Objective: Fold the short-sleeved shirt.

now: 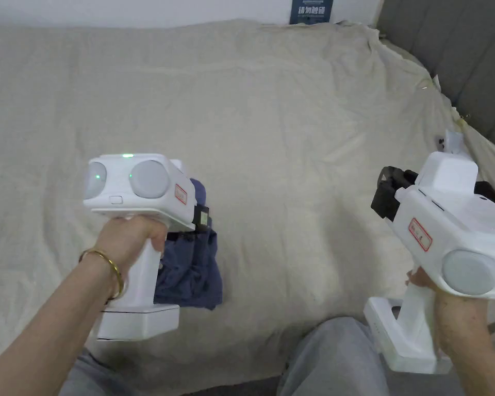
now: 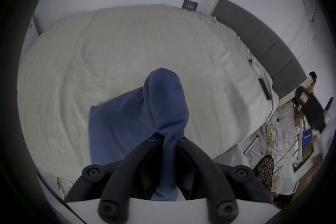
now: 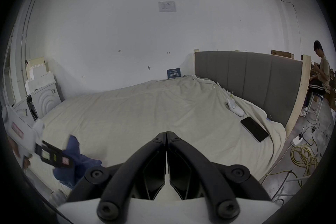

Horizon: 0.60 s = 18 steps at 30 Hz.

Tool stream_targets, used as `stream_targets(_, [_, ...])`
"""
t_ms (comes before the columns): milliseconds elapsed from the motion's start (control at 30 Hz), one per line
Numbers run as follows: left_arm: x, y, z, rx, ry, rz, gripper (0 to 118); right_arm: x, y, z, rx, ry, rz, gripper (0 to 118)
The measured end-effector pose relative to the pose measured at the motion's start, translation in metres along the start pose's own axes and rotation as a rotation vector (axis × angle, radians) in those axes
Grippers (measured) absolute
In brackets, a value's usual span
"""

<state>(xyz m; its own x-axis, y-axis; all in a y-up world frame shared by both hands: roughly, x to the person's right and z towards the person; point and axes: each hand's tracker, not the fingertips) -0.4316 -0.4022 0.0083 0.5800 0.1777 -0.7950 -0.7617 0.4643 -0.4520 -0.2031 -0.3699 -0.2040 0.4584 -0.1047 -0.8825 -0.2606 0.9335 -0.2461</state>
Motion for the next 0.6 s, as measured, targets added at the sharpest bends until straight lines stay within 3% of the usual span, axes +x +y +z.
stream_targets(133, [0.025, -0.007, -0.043, -0.055, 0.059, -0.035, 11, 0.006, -0.001, 0.002, -0.006, -0.018, -0.002, 0])
stream_targets(167, [0.029, -0.009, -0.051, -0.064, 0.061, -0.036, 18, 0.007, -0.001, 0.003, -0.007, -0.022, -0.003, 0])
stream_targets(233, [0.031, -0.010, -0.061, -0.075, 0.054, -0.037, 49, 0.008, -0.002, 0.003, -0.010, -0.027, -0.004, 0])
stream_targets(300, [0.028, -0.011, -0.059, -0.101, -0.064, -0.003, 83, 0.013, -0.003, -0.001, -0.016, -0.029, -0.002, 0])
stream_targets(367, [0.019, -0.007, -0.055, -0.111, -0.176, 0.078, 107, 0.014, -0.004, -0.001, -0.019, -0.030, 0.003, 0])
stream_targets(400, [0.013, -0.005, -0.049, -0.085, -0.223, 0.110, 112, 0.013, -0.004, -0.002, -0.021, -0.029, 0.003, 0])
stream_targets(500, [-0.012, 0.010, -0.030, 0.012, -0.290, 0.166, 112, 0.010, -0.004, -0.004, -0.025, -0.023, 0.003, 0])
stream_targets(600, [-0.032, 0.016, -0.013, 0.140, -0.218, 0.164, 112, 0.005, -0.004, -0.004, -0.024, -0.018, 0.008, 0])
